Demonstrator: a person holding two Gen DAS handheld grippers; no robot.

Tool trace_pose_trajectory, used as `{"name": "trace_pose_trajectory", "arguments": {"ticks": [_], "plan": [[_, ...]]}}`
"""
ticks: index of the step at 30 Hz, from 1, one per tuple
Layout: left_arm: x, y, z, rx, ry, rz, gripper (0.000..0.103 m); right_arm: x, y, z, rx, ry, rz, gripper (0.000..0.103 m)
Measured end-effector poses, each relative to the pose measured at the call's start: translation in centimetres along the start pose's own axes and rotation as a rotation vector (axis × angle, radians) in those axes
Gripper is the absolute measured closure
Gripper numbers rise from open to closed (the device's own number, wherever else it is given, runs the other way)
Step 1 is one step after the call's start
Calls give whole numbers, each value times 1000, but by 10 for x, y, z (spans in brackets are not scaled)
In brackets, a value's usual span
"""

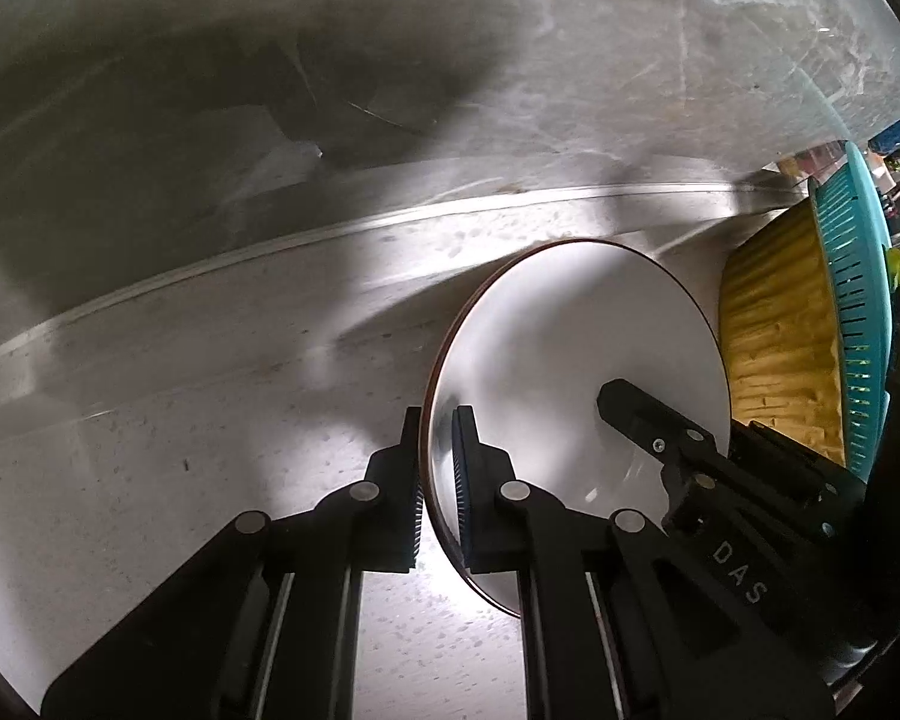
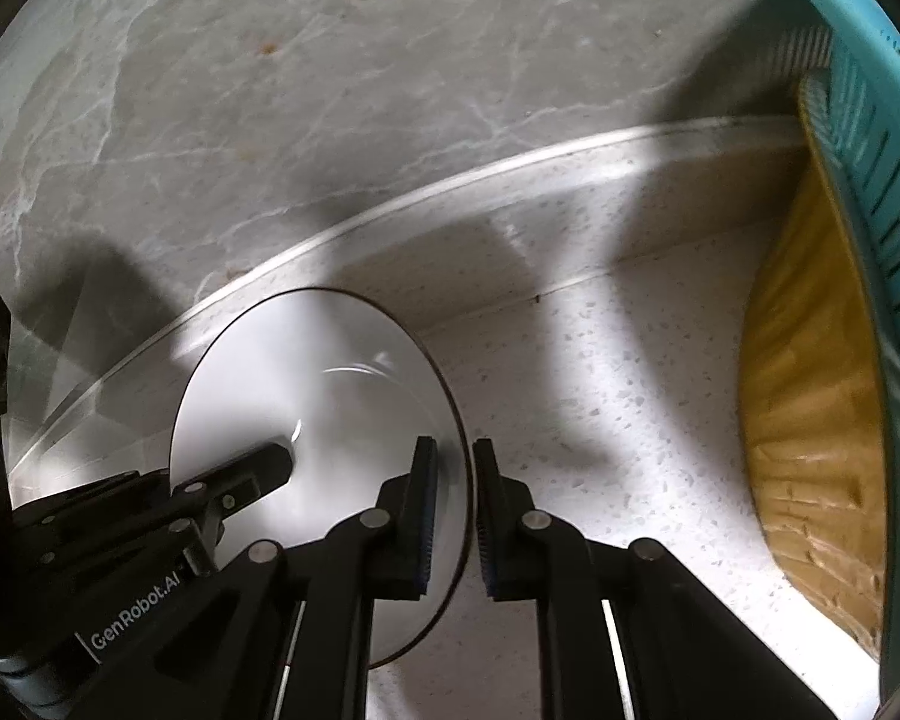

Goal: Organize plates and bowls
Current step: 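Close both grippers on the rim of the brown-rimmed bowl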

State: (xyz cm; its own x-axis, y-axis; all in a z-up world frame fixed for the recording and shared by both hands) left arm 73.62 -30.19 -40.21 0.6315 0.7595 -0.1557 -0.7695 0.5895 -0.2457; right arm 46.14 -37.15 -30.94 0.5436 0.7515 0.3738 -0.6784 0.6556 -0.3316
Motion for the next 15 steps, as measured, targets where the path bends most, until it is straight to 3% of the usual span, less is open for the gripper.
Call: {"name": "trace_pose_trajectory", "arguments": {"ticks": [15], "plan": [[16, 34, 36, -29, -25, 44, 96, 43, 28, 17, 22, -80, 71, 91]]}}
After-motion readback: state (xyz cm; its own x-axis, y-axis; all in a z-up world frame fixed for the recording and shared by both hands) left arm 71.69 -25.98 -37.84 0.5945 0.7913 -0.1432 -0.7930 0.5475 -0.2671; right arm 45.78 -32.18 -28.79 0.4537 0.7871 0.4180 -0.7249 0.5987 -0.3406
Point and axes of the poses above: each gripper's, at about its wrist camera, not at the fingertips, and z roughly against the way its jaws point, x to its left, y to its underside, the point moved 5 cm from there along -z, roughly the way its jaws point, and after that the axes turned 5 degrees about -y, right-handed, at the moved point
